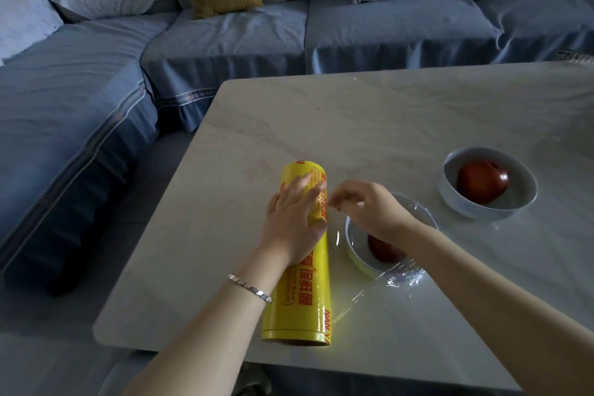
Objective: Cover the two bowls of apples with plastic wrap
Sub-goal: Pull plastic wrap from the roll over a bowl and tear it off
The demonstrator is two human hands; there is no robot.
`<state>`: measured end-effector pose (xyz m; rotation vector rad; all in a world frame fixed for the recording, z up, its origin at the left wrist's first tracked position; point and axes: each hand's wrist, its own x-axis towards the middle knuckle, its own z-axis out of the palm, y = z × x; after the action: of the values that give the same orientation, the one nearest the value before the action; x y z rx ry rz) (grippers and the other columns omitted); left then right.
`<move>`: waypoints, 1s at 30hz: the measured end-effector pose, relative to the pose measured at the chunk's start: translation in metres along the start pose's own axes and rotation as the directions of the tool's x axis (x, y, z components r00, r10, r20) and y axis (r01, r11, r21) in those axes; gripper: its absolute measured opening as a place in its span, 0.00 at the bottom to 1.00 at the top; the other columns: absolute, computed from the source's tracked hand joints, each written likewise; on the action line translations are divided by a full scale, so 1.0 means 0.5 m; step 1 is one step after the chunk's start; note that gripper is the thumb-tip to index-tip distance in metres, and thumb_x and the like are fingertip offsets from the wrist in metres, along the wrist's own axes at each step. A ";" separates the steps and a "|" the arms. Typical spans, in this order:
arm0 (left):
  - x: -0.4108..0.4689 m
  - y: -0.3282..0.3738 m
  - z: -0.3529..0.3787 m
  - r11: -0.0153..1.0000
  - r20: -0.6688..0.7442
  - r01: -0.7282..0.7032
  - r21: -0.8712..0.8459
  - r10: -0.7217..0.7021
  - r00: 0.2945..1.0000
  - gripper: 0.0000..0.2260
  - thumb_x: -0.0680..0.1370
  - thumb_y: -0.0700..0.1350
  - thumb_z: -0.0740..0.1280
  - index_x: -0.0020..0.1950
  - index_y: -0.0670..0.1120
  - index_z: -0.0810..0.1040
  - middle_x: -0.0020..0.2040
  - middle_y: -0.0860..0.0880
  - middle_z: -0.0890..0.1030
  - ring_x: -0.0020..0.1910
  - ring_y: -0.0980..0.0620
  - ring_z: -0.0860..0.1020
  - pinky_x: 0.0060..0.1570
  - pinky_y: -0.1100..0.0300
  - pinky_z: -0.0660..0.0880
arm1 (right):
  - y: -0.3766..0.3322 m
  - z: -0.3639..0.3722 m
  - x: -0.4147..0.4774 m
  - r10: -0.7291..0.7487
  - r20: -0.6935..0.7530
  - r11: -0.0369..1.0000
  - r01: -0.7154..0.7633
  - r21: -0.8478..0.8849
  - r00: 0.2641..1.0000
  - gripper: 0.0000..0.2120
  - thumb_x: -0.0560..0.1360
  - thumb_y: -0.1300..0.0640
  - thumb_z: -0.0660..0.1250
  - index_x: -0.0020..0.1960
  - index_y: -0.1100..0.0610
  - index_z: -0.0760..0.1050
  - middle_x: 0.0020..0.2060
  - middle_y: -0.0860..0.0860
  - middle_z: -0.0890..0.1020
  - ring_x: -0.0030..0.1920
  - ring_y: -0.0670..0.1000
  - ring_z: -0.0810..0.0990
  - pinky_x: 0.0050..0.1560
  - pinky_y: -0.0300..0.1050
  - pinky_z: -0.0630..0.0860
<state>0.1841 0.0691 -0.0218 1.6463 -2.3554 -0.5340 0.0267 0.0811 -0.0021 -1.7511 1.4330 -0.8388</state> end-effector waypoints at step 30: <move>-0.042 -0.034 0.022 0.741 0.074 0.375 -0.557 -0.406 0.911 0.39 0.68 0.68 0.65 0.73 0.65 0.49 0.70 0.48 0.69 0.62 0.45 0.74 0.58 0.50 0.73 | 0.050 0.094 0.006 0.024 -0.147 0.970 -0.058 -0.235 0.989 0.22 0.67 0.62 0.63 0.24 0.53 0.52 0.30 0.55 0.79 0.44 0.62 0.81 0.33 0.52 0.73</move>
<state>0.2018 0.0857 -0.0380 1.8058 -1.5640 -1.1225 0.0532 0.0808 -0.0482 -1.8612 1.7200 -0.8107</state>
